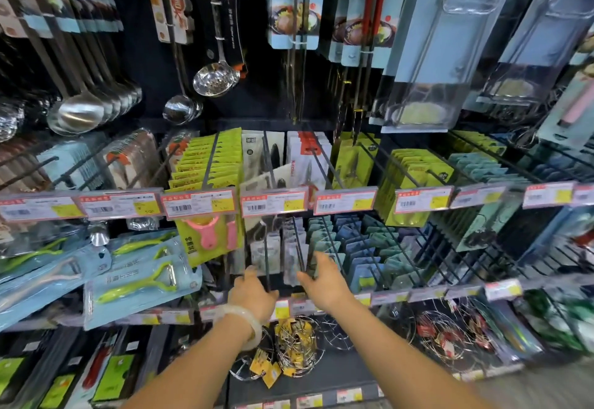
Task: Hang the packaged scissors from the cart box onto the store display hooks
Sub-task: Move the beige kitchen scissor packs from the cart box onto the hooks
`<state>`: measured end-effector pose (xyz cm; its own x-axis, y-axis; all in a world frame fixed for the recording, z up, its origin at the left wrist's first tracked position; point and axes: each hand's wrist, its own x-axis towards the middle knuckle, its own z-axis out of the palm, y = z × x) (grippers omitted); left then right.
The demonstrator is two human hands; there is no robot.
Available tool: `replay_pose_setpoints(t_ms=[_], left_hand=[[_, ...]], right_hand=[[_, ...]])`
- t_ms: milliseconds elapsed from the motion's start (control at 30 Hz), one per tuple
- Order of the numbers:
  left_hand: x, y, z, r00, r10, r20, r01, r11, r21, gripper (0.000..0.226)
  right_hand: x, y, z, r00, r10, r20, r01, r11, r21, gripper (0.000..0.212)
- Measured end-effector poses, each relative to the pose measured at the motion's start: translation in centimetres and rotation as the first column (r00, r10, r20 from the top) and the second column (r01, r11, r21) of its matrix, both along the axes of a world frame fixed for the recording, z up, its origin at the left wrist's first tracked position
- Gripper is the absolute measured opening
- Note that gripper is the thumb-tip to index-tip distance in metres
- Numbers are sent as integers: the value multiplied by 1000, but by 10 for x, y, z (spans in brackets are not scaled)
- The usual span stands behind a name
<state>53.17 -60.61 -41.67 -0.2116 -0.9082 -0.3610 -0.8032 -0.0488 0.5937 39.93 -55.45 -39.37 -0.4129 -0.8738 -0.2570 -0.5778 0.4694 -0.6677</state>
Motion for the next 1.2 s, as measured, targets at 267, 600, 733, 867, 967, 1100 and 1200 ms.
replay_pose_setpoints(t_ms=[267,600,733,867,967,1100,1200], left_hand=[[-80,45,21,826,-407,389,503,845,-182,76],[-236,167,53,609,-638,472,771,616,-162,74],[-316,235,54,532,-706,468,842,499,-204,73],[-394,308,53,416,-762,496,908,376,-185,76],[-445,361,52,314,-807,500,949,270,-161,75],[-507,419,44,206,-843,497,976,140,-169,72],[-552,456,38,117,-852,509,988,46,-150,70]], right_hand=[[-50,64,-10,935,113,-337,-63,986,155,61],[-194,209,-4,836,-95,-541,189,975,120,62],[-259,288,5,808,-171,-564,295,946,136,66],[-320,376,14,792,-261,-552,423,886,188,70],[-361,439,16,750,-364,-553,534,825,182,68],[-407,505,9,691,-471,-548,652,733,192,62],[-439,541,1,659,-533,-531,712,670,212,66]])
